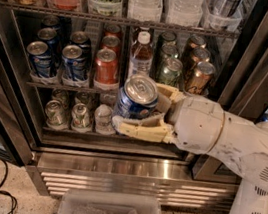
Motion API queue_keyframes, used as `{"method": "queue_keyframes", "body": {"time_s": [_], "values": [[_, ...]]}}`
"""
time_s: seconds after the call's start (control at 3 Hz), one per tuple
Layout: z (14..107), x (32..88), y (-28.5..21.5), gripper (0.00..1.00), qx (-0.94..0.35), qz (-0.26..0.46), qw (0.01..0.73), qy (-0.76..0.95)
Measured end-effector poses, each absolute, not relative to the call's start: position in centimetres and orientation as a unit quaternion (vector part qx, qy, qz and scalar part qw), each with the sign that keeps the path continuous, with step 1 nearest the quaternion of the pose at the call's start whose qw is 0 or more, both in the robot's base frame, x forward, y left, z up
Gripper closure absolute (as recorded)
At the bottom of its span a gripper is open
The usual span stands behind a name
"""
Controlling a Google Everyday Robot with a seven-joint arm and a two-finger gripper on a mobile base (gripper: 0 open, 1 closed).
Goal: Pick pepsi can from middle shelf of fridge
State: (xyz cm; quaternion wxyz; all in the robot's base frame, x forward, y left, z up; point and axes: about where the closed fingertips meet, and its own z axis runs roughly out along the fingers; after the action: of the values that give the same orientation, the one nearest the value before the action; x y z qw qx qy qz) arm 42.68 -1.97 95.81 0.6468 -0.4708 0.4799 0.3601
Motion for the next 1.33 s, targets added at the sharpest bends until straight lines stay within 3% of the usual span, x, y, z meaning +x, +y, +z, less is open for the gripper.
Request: {"method": "queue_keyframes", "body": {"time_s": [1.33], "values": [[99.1,31.7,3.0,1.00,-0.478,0.343,0.661,0.467]]}}
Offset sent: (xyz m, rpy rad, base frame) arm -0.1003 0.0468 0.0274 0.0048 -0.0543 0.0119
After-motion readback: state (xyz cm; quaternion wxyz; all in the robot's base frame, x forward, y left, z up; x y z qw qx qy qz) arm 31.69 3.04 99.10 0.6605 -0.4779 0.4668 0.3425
